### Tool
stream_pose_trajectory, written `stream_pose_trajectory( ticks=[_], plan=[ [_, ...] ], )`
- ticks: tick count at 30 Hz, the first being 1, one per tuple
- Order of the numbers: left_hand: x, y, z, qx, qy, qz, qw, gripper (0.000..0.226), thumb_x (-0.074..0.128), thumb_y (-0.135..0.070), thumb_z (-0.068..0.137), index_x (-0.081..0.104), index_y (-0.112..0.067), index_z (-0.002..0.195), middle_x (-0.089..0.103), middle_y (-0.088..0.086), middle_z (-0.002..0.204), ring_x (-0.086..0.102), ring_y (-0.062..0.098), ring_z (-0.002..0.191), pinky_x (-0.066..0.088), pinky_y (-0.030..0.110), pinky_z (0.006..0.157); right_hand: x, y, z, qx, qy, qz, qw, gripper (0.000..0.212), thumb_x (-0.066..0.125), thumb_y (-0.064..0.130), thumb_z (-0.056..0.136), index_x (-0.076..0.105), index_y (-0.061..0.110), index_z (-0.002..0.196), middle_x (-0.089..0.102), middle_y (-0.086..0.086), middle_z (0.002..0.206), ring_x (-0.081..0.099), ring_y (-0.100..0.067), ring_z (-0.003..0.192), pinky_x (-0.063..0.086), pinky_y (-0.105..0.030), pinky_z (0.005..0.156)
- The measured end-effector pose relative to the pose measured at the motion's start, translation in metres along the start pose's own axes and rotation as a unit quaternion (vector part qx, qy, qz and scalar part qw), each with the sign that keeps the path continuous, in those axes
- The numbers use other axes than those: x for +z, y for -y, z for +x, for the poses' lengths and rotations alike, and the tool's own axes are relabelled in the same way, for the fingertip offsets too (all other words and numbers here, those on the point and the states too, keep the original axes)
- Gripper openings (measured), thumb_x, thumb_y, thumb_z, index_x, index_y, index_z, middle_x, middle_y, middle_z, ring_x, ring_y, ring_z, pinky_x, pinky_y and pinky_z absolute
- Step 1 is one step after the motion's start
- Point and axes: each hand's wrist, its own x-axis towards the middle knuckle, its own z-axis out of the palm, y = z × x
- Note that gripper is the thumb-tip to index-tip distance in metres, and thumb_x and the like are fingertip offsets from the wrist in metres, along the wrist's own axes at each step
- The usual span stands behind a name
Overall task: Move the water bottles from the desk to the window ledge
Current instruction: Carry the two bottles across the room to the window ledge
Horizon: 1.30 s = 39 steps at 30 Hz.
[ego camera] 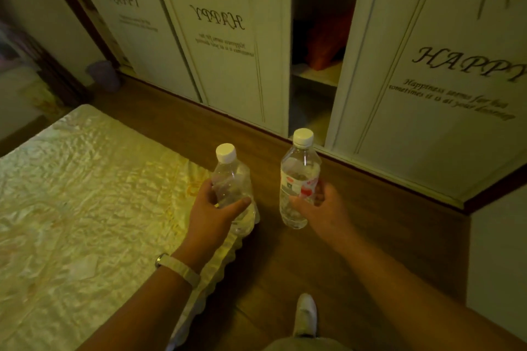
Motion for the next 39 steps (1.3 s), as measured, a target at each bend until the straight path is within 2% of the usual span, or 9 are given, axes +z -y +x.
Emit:
stream_pose_trajectory(
  ticks=[4,7,11,17,19,22,27,30,39],
  plan=[
    [0.034,-0.023,0.045,0.02,-0.005,-0.005,1.0,0.06,0.084,-0.007,0.072,0.057,-0.019,0.124,0.07,-0.001,0.114,0.069,0.012,0.104,0.056,0.033,0.084,-0.032,0.016,0.057,-0.005,0.011,-0.006,1.0,0.053,0.077,0.029,0.082,0.049,0.026,0.127,0.056,0.014,0.11,0.057,-0.009,0.102,0.051,-0.022,0.074],
    [0.052,-0.034,0.071,0.028,-0.004,0.002,1.0,0.058,0.084,-0.008,0.072,0.059,-0.026,0.121,0.07,-0.003,0.114,0.068,0.009,0.104,0.057,0.029,0.082,-0.045,0.027,0.092,-0.018,0.013,-0.018,1.0,0.051,0.078,0.032,0.08,0.049,0.031,0.123,0.057,0.015,0.108,0.059,-0.009,0.1,0.053,-0.022,0.073],
    [0.073,-0.045,0.113,0.025,-0.01,0.0,1.0,0.057,0.083,-0.006,0.073,0.059,-0.021,0.122,0.072,-0.003,0.109,0.07,0.009,0.098,0.059,0.025,0.075,-0.052,0.042,0.136,-0.032,0.022,-0.017,0.999,0.05,0.078,0.035,0.08,0.048,0.034,0.12,0.058,0.014,0.111,0.058,-0.009,0.101,0.054,-0.026,0.077],
    [0.092,-0.039,0.189,0.004,-0.016,0.005,1.0,0.055,0.085,-0.012,0.072,0.06,-0.027,0.118,0.072,-0.004,0.11,0.07,0.013,0.101,0.057,0.045,0.09,-0.054,0.054,0.206,-0.033,0.011,-0.019,0.999,0.051,0.076,0.032,0.082,0.049,0.033,0.124,0.057,0.013,0.112,0.056,-0.007,0.1,0.051,-0.024,0.078],
    [0.097,-0.033,0.218,-0.003,-0.008,-0.002,1.0,0.052,0.084,-0.01,0.073,0.06,-0.033,0.113,0.072,-0.005,0.109,0.07,0.011,0.1,0.057,0.044,0.09,-0.051,0.058,0.235,-0.031,0.004,-0.031,0.999,0.05,0.076,0.032,0.082,0.049,0.033,0.124,0.057,0.012,0.114,0.055,-0.008,0.102,0.051,-0.025,0.08],
    [0.102,-0.025,0.269,-0.017,0.01,-0.009,1.0,0.053,0.084,-0.011,0.074,0.059,-0.039,0.111,0.071,-0.007,0.111,0.069,0.009,0.101,0.056,0.042,0.09,-0.042,0.065,0.287,-0.026,0.006,-0.042,0.999,0.049,0.076,0.032,0.082,0.048,0.032,0.123,0.057,0.011,0.117,0.055,-0.009,0.105,0.049,-0.017,0.074],
    [0.097,-0.025,0.362,-0.04,0.008,-0.013,0.999,0.062,0.086,-0.022,0.072,0.055,-0.03,0.125,0.067,-0.006,0.119,0.066,0.015,0.109,0.055,0.046,0.093,-0.019,0.093,0.373,-0.02,0.008,-0.075,0.997,0.053,0.076,0.034,0.082,0.048,0.032,0.127,0.056,0.01,0.12,0.054,-0.007,0.104,0.044,-0.012,0.07],
    [0.088,-0.038,0.416,-0.041,0.009,-0.01,0.999,0.062,0.083,-0.018,0.074,0.051,-0.031,0.126,0.064,-0.01,0.119,0.063,0.01,0.107,0.054,0.04,0.093,0.0,0.123,0.421,-0.02,0.024,-0.079,0.996,0.049,0.076,0.034,0.082,0.047,0.034,0.122,0.056,0.012,0.116,0.053,-0.003,0.099,0.042,-0.011,0.068],
    [0.052,-0.072,0.519,-0.013,-0.039,-0.03,0.999,0.061,0.083,-0.013,0.074,0.051,-0.037,0.121,0.064,-0.01,0.119,0.064,0.008,0.106,0.053,0.028,0.085,0.064,0.203,0.54,-0.07,0.068,-0.07,0.993,0.046,0.077,0.029,0.081,0.051,0.031,0.118,0.059,0.01,0.113,0.057,-0.012,0.106,0.051,-0.03,0.085]
  ],
)
